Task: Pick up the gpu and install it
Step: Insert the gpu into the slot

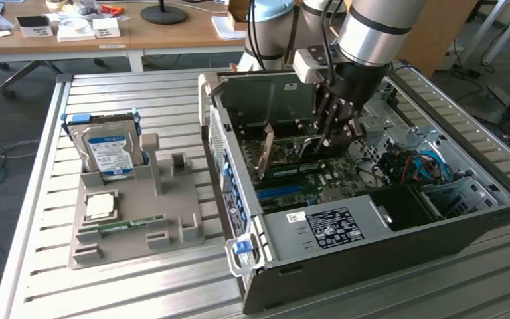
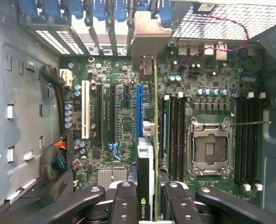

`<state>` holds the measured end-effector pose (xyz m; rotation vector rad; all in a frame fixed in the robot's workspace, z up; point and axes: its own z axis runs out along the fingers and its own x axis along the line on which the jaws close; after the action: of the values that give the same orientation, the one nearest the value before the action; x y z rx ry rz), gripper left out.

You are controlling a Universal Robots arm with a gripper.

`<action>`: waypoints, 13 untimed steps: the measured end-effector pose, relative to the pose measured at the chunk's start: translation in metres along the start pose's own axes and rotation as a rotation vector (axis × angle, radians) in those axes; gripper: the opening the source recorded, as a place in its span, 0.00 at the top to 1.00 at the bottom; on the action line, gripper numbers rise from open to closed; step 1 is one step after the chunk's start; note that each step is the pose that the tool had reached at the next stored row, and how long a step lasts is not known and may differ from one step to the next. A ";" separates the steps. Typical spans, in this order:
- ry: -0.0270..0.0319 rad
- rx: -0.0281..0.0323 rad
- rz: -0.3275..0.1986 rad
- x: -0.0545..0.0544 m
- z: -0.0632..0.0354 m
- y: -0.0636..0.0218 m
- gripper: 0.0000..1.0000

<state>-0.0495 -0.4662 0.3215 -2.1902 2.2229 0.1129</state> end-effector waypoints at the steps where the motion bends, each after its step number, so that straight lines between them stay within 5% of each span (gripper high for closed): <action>1: 0.0001 -0.0002 -0.003 0.000 0.0007 0.0003 0.73; 13: 0.0002 -0.0003 -0.005 0.001 0.0134 0.0051 0.73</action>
<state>-0.0552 -0.4662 0.3082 -2.1957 2.2177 0.1130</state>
